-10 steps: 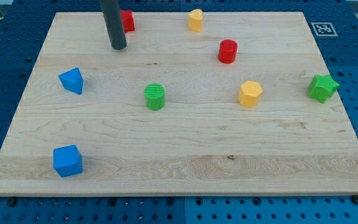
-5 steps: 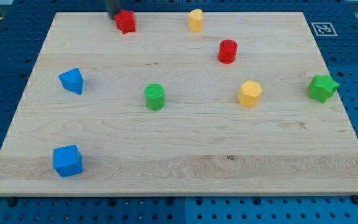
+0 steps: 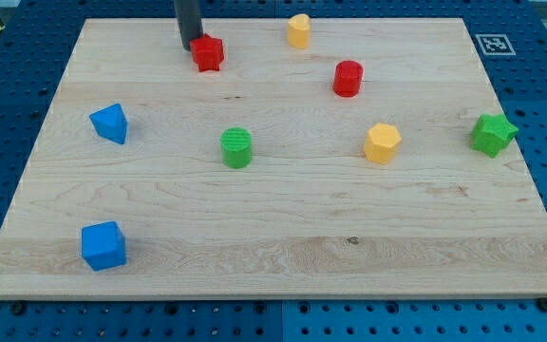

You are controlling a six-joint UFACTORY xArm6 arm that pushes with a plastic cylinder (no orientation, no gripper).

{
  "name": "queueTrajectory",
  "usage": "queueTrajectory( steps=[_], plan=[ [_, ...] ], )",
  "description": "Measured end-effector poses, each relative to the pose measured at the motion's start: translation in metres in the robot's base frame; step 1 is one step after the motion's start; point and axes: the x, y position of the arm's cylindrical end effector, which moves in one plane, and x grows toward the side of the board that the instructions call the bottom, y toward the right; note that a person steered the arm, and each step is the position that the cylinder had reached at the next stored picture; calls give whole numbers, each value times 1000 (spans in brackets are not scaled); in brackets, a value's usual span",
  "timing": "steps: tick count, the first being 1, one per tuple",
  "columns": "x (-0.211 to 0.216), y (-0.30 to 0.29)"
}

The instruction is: Move the red star slightly right and down

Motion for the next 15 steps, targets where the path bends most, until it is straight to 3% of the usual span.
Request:
queueTrajectory(
  steps=[9, 10, 12, 14, 15],
  plan=[
    [31, 36],
    [54, 31],
    [58, 56],
    [95, 34],
    [104, 67]
  ],
)
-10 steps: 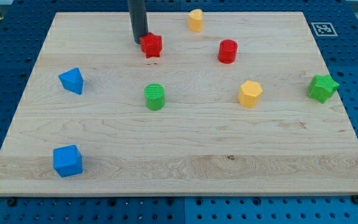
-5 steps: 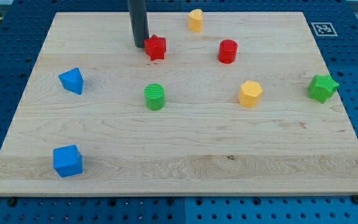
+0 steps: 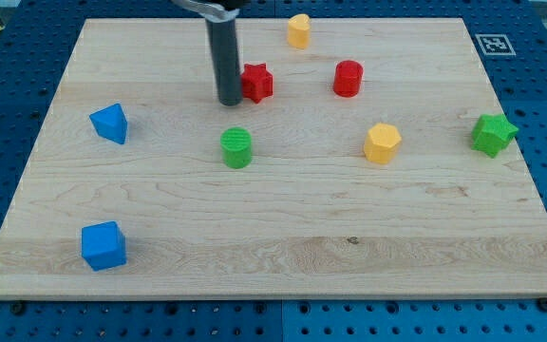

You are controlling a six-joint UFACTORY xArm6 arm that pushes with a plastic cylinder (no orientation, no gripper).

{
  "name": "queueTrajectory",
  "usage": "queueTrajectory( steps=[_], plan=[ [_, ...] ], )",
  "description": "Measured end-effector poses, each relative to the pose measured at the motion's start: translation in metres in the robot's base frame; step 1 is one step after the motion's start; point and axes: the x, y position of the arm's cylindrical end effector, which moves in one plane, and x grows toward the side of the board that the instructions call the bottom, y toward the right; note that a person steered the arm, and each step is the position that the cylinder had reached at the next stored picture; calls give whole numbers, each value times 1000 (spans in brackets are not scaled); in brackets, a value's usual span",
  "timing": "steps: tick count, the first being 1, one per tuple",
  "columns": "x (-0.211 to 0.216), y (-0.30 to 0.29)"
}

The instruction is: Move the red star slightly right and down

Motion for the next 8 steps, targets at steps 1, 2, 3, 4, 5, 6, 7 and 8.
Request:
queueTrajectory(
  steps=[1, 2, 3, 4, 5, 6, 7, 8],
  plan=[
    [0, 3],
    [-3, 3],
    [-5, 3],
    [-5, 3],
    [-5, 10],
    [-5, 25],
    [-5, 43],
    [-5, 43]
  ],
)
